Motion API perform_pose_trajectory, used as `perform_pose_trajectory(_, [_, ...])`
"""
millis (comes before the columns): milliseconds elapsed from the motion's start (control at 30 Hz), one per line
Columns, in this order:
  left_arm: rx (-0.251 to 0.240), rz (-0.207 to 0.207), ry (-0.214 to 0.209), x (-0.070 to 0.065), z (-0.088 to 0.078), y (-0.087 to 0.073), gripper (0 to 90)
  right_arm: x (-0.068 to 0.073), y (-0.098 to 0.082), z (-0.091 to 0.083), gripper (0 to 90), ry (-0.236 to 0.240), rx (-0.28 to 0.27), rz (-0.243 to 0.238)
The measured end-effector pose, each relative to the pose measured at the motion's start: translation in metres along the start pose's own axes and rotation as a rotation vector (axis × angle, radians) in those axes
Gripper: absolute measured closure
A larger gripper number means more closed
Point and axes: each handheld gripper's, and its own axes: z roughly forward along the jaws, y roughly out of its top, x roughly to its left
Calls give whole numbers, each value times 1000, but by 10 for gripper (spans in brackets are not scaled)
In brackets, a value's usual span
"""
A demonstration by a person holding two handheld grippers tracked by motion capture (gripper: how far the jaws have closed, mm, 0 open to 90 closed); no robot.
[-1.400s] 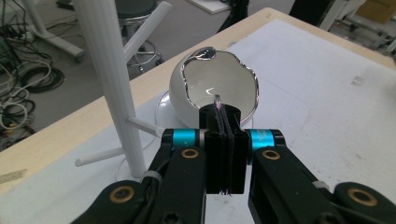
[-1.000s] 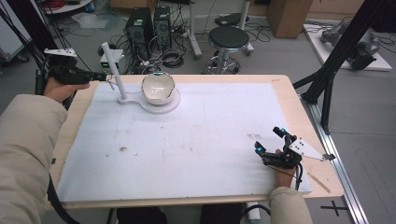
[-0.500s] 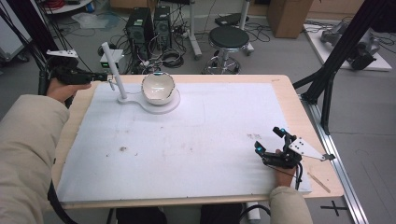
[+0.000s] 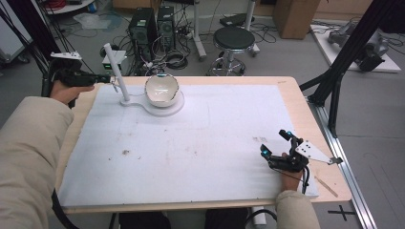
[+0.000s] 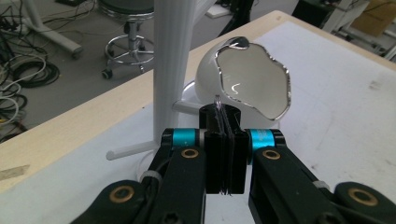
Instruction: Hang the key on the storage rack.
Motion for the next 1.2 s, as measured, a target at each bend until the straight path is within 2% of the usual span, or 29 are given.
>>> perform_pose_trajectory(33, [0,7,15,0,2,0,882,0,0,0,13,1,0,1])
perform_pose_trajectory(233, [6,14,39,-1,5,-1,868,0,0,0,13,0,-1,-2])
perform_pose_trajectory(333, [-11,0,59,0,4,-3,778,0,0,0,13,0,0,0])
perform_pose_trajectory(433, [-8,8,71,0,1,-6,721,0,0,0,13,1,-1,-2])
perform_pose_trajectory(500, [-6,8,78,1,0,-7,615,0,0,0,13,0,0,-1])
perform_pose_trajectory(600, [-46,-22,111,0,-5,-11,446,0,0,0,13,1,2,-3])
perform_pose_trajectory(700, [-58,-38,116,-2,-8,-12,265,0,0,0,13,0,1,-6])
perform_pose_trajectory(800, [-99,-26,124,-13,-19,-14,115,0,0,0,13,1,2,-4])
perform_pose_trajectory(867, [-138,-13,166,-22,-26,-16,17,0,0,0,13,2,1,-3])
perform_pose_trajectory(933, [-184,7,161,-33,-37,-20,17,0,0,0,13,0,1,-6])
perform_pose_trajectory(1000, [-188,13,161,-37,-40,-22,17,0,0,0,13,1,1,-4])
perform_pose_trajectory(1033, [-203,33,162,-50,-49,-28,17,0,0,0,13,0,2,-5])
perform_pose_trajectory(1100, [-227,65,167,-64,-57,-34,17,0,0,0,13,1,0,-4])
perform_pose_trajectory(1167, [-272,93,156,-81,-65,-42,17,0,0,0,13,0,2,-4])
perform_pose_trajectory(1200, [-272,93,156,-81,-65,-42,17,0,0,0,13,1,2,-5])
